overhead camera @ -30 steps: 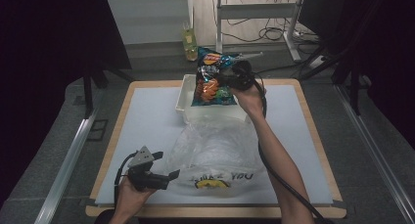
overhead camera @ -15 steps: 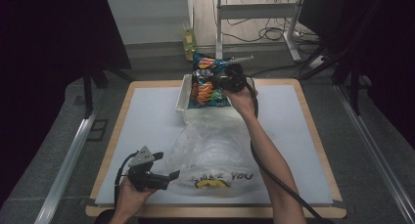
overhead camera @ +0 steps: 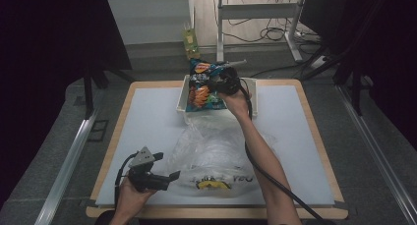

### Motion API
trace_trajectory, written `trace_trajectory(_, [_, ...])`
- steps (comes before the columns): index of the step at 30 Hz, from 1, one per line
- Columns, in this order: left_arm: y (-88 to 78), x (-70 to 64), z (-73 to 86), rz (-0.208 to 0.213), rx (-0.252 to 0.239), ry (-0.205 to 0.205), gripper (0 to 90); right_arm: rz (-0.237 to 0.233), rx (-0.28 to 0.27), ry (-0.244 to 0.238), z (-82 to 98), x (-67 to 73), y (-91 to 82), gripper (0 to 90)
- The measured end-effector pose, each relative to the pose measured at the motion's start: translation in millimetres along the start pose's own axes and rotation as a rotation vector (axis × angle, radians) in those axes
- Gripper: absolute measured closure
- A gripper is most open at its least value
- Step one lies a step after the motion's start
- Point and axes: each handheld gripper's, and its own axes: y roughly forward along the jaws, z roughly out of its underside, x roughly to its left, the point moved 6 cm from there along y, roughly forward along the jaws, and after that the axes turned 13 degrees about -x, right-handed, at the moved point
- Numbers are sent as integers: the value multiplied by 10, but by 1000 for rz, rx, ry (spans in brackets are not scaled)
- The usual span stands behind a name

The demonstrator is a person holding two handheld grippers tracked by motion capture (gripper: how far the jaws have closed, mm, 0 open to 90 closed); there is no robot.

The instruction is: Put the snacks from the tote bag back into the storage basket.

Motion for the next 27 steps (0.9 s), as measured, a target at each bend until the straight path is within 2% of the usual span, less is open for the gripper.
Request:
trace_trajectory(14, [0, 0, 2, -2, 1, 6, 51, 4, 1, -3, 102, -23, 157, 896])
trace_trajectory(27, [7, -12, 10, -1, 7, 10, 51, 19, 10, 14, 179, -74, 205, 895])
